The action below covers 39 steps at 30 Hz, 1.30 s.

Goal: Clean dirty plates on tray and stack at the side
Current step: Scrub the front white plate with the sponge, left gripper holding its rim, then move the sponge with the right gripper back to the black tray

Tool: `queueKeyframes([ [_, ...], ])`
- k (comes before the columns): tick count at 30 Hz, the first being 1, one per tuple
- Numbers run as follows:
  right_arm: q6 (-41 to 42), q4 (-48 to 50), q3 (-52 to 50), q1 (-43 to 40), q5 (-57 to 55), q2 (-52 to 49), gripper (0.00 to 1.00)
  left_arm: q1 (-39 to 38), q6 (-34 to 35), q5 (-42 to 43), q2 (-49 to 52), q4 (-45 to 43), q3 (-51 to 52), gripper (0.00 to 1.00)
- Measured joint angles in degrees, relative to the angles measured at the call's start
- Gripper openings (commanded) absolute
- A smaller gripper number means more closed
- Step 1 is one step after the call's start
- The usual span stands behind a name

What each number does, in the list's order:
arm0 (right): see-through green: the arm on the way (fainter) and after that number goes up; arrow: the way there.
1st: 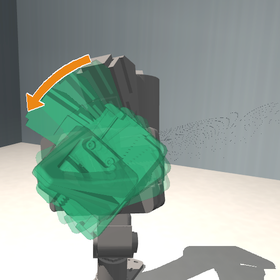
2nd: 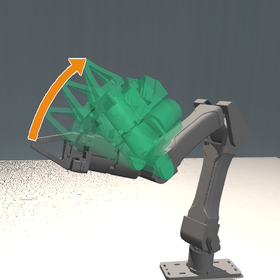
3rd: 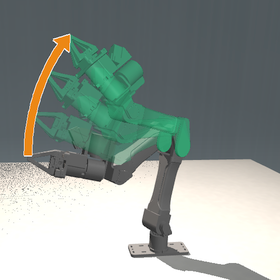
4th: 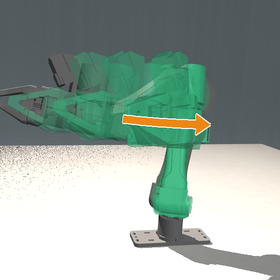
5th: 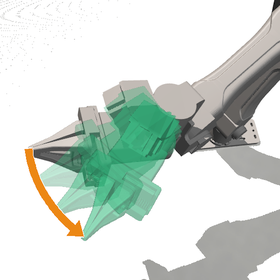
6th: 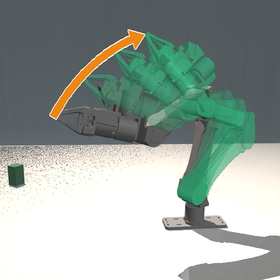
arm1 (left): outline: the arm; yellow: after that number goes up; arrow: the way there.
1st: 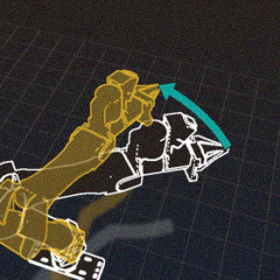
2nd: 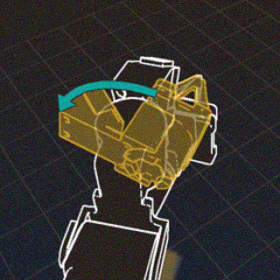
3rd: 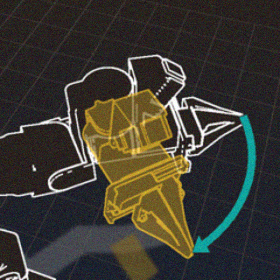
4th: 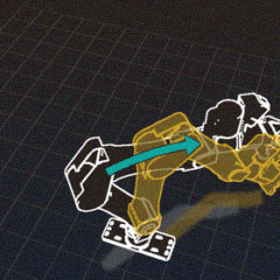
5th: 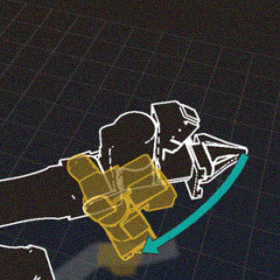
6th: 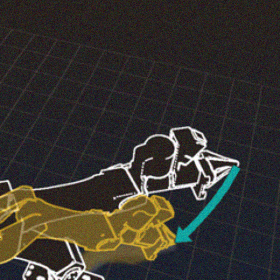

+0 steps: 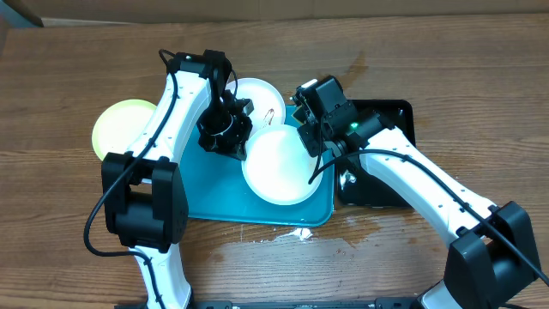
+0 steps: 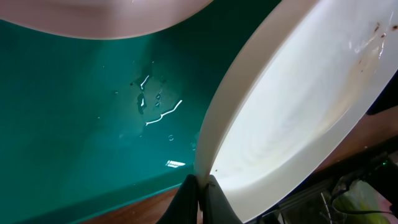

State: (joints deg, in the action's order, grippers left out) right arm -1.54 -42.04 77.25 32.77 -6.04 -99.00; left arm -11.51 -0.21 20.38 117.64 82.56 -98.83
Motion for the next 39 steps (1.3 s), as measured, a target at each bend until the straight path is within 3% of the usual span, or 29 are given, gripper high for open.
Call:
queueKeyframes([
  [22, 0.02, -2.32, -0.02, 0.0, 0.02, 0.0, 0.04, 0.0, 0.0, 0.0, 0.0, -0.02, 0.0, 0.04],
  [39, 3.61, 2.91, -0.02, -1.38, 0.07, 0.0, 0.04, 0.0, 0.0, 0.0, 0.0, -0.98, 0.0, 0.04],
])
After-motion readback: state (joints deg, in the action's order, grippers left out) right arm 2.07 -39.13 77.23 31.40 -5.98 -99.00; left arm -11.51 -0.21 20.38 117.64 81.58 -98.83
